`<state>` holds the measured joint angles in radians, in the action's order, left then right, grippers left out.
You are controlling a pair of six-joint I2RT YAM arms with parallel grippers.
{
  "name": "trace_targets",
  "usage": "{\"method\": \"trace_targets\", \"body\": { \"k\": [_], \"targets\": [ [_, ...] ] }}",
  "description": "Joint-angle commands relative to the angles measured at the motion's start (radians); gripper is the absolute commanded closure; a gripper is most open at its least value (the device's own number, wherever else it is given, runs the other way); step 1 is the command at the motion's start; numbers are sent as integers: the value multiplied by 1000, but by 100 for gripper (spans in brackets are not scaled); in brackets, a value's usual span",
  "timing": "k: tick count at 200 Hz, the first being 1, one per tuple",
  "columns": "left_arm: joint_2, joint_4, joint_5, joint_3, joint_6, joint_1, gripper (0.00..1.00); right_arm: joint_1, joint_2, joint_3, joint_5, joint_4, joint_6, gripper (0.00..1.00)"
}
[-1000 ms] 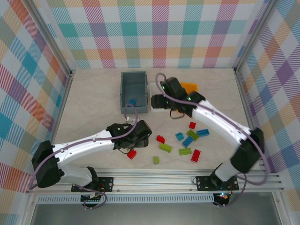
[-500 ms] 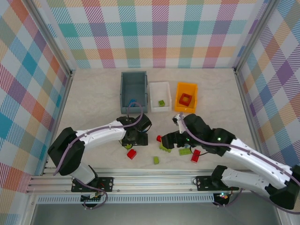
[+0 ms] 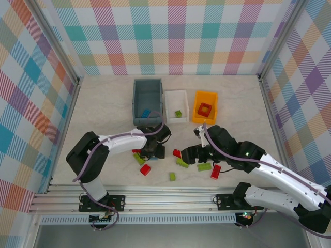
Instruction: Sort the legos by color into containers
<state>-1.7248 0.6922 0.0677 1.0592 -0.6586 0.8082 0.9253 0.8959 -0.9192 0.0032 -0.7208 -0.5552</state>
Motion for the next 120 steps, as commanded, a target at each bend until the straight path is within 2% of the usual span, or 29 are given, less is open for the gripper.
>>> {"method": "trace_targets", "body": {
  "k": [1, 34, 64, 97, 120],
  "targets": [
    [-27, -18, -14, 17, 11, -12, 38, 5, -4, -25, 9, -12, -18, 14],
    [-34, -50, -3, -2, 6, -7, 53, 5, -11, -21, 20, -11, -21, 15],
    [-25, -42, 32, 13, 7, 9, 62, 5, 3, -30, 23, -6, -18, 15],
    [98, 64, 80, 91, 7, 11, 63, 4, 12, -72, 50, -9, 5, 16],
    [163, 157, 98, 215, 47, -34, 63, 5, 37, -111, 74, 27, 34, 17]
  ]
}}
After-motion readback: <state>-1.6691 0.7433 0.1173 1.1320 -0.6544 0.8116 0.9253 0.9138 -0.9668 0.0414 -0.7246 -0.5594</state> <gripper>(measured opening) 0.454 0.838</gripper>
